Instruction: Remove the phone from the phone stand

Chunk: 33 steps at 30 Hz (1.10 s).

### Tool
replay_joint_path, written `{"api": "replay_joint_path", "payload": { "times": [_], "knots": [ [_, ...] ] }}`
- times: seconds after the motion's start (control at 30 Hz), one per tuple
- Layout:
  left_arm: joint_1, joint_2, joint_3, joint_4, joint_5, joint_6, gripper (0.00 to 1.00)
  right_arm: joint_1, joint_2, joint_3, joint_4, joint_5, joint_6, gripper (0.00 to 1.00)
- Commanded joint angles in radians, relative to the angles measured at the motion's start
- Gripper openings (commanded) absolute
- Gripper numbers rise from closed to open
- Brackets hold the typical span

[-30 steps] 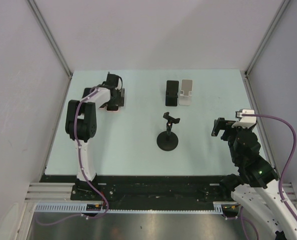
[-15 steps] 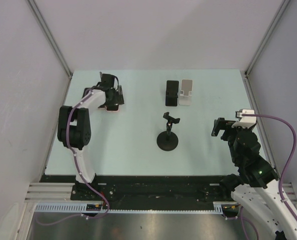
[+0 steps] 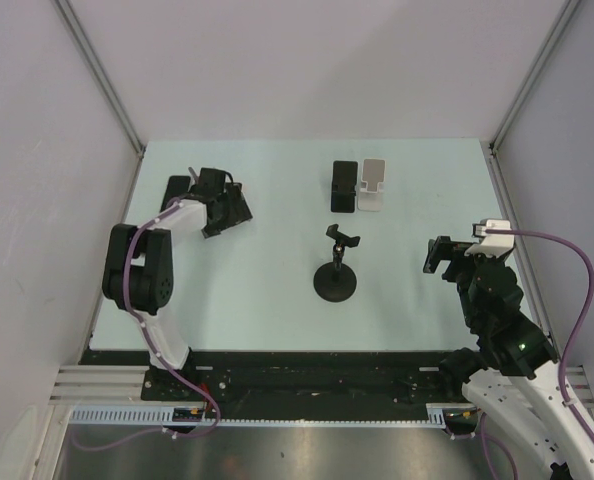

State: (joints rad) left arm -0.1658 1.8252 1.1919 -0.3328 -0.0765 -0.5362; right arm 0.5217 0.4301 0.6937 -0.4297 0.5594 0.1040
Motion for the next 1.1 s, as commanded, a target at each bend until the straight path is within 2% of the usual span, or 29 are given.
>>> {"api": "replay_joint_path", "payload": {
  "times": [0.0,0.4,0.8,0.93,1.07],
  "knots": [
    [-0.003,0.028,0.023,0.081,0.035,-0.064,0.97,-0.002,-0.016,0.0,0.014,0.007,0.006,0.95],
    [0.011,0.154,0.135,0.08,0.049,-0.068,0.96,0.0,-0.01,-0.002,0.012,0.014,0.003,0.95],
    [0.043,0.203,0.195,0.078,0.052,-0.045,0.96,-0.002,-0.004,-0.005,0.016,0.014,-0.001,0.95],
    [0.043,0.175,0.175,0.074,0.069,-0.047,0.97,-0.002,-0.004,-0.005,0.022,0.005,-0.006,0.95],
    [0.042,0.047,0.114,0.074,0.107,-0.05,0.98,-0.002,0.004,0.001,0.042,-0.07,0.013,0.95]
  ]
}}
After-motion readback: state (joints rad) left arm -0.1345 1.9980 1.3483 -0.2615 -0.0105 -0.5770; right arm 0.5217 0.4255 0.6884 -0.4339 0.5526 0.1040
